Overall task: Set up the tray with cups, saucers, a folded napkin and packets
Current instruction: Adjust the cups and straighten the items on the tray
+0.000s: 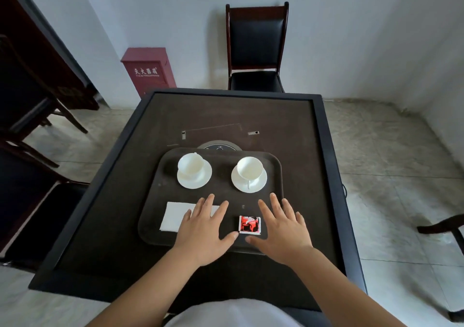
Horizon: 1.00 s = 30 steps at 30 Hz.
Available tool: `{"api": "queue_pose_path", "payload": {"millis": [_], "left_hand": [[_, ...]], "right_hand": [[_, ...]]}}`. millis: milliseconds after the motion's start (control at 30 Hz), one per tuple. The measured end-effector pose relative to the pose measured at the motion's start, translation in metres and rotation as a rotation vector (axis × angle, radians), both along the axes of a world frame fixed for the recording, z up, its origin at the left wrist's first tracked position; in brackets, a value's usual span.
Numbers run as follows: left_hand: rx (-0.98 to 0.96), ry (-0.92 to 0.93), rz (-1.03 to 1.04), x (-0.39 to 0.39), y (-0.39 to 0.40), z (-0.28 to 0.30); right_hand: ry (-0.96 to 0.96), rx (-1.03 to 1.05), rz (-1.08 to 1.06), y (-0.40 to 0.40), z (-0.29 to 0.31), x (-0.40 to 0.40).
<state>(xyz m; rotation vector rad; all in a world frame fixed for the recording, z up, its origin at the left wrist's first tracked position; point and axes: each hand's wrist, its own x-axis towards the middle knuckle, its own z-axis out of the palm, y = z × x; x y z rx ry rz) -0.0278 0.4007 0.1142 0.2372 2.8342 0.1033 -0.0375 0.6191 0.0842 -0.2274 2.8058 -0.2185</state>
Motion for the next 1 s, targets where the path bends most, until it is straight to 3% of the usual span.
{"api": "queue_pose_path", "payload": {"millis": [500,1000], "left_hand": [[0.028,0.075,0.181,0.048,-0.043,0.003],[0.113,0.120,-0.012,-0.003,-0.182,-0.015]], "right_hand": [[-0.023,-0.028,0.224,-0.055,0.019,0.012],[-0.092,-0.011,-0.010,-0.191,0.006,0.004]]}}
